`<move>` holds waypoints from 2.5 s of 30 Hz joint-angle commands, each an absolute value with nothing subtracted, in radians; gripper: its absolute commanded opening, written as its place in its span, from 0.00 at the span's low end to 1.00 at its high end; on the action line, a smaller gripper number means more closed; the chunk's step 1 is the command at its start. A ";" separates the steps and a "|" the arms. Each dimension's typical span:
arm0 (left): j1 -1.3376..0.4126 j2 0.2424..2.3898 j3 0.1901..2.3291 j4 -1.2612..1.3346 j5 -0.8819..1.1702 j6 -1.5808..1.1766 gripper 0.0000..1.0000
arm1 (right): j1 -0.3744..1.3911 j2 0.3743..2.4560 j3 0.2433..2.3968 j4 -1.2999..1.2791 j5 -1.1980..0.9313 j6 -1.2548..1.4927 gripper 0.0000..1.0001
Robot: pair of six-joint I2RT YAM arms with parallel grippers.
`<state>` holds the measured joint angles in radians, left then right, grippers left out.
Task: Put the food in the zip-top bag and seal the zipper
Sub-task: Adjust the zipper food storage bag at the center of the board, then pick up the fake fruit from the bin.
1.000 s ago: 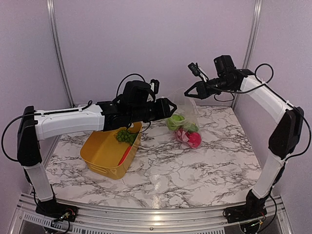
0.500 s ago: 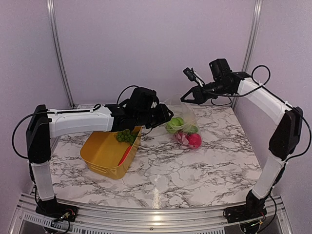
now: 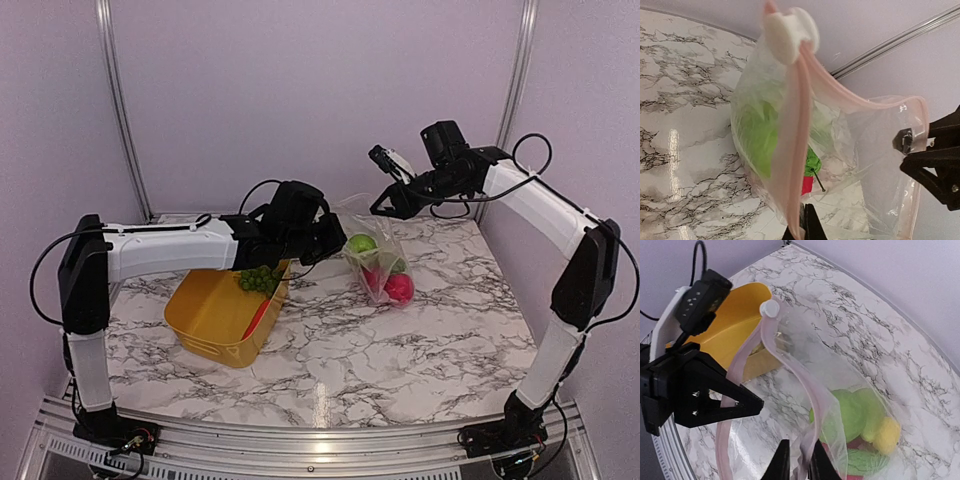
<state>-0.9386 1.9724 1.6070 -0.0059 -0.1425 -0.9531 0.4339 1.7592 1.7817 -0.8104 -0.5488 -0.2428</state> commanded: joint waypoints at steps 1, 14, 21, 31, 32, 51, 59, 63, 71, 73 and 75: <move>-0.959 1.846 1.621 0.015 -0.236 -0.912 0.00 | 0.437 1.724 1.839 -0.880 -0.438 -0.293 0.27; -0.959 1.882 1.634 0.022 -0.194 -0.938 0.00 | 0.436 1.650 1.833 -0.870 -0.428 -0.279 0.00; -0.959 1.810 1.624 0.015 -0.169 -0.729 0.41 | 0.437 1.648 1.842 -0.844 -0.328 -0.314 0.00; -0.930 1.452 1.267 -0.083 -0.391 -0.486 0.67 | 0.436 1.660 1.845 -0.825 -0.366 -0.312 0.00; -0.913 1.416 1.219 -0.086 -0.406 -0.493 0.67 | 0.436 1.660 1.845 -0.823 -0.369 -0.314 0.00; -0.642 1.570 1.108 -0.274 -0.188 -0.822 0.53 | 0.436 1.662 1.819 -0.823 -0.361 -0.334 0.00; -0.651 1.664 0.954 0.084 -0.194 -1.208 0.49 | 0.435 1.643 1.791 -0.816 -0.375 -0.336 0.00; -0.658 1.716 0.982 0.105 -0.235 -1.260 0.46 | 0.435 1.636 1.776 -0.813 -0.389 -0.337 0.00; -0.657 1.798 1.023 0.091 -0.303 -1.341 0.46 | 0.435 1.631 1.758 -0.805 -0.401 -0.339 0.00; -0.657 1.811 1.038 0.086 -0.319 -1.341 0.46 | 0.436 1.631 1.758 -0.804 -0.403 -0.340 0.00; -0.657 1.824 1.069 0.057 -0.343 -1.341 0.47 | 0.436 1.632 1.757 -0.804 -0.407 -0.337 0.00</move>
<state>-0.6548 1.7927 1.0111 0.0818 -0.2756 -1.3113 0.4339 1.6566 1.7557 -0.8230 -0.3901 -0.3309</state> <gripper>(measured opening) 0.463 0.004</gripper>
